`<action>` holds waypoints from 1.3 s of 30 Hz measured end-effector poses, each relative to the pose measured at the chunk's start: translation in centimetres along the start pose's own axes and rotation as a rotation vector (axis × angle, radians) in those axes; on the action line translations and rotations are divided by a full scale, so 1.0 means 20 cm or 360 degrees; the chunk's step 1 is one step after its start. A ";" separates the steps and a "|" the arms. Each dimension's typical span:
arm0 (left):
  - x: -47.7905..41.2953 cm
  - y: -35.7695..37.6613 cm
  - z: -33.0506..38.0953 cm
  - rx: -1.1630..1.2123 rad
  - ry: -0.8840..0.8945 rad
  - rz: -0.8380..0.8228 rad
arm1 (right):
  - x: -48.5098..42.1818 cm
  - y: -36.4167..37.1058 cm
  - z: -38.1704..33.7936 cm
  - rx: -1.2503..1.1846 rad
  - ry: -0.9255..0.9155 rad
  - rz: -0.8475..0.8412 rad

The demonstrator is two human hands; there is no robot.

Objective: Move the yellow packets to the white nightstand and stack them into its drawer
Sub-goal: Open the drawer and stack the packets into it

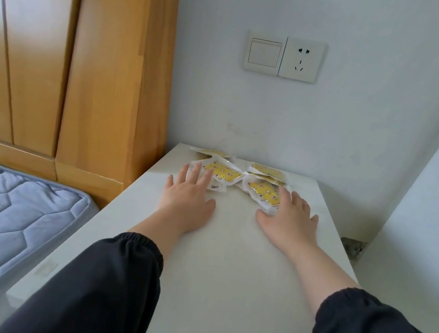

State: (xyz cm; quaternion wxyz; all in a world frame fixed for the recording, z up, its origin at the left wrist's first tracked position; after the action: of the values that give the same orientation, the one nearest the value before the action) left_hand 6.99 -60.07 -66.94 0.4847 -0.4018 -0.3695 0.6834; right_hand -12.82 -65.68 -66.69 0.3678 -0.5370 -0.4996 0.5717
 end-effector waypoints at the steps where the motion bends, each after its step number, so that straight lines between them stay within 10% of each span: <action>1: -0.02 0.00 0.01 -0.0030 0.0048 -0.0003 | 0.00 0.00 0.00 0.0005 -0.0006 -0.0008; 23: 0.25 0.02 0.12 -0.0121 0.0254 -0.0212 | 0.31 -0.06 0.00 -0.0212 -0.0195 0.0049; 34: 0.71 -0.09 0.19 0.0175 0.0272 -0.0157 | 0.71 -0.22 0.14 -0.0165 -0.0039 0.0050; 39: 0.77 -0.19 0.13 0.0880 0.0072 0.0135 | 0.74 -0.29 0.15 -0.0163 -0.0021 0.0263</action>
State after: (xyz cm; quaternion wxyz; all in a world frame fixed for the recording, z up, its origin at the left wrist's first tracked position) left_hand 2.89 -44.57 -65.44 0.5550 -0.2847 -0.1408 0.7688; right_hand -18.78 -50.71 -64.97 0.2883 -0.5906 -0.4845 0.5773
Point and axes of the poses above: each hand's wrist, its own x-axis away from the middle knuckle, its own y-axis out of the palm, z = x × y, the point moved 7 cm from there along -x, towards the middle knuckle, and after that the axes turned 12 degrees about x, right-handed, at the moved point
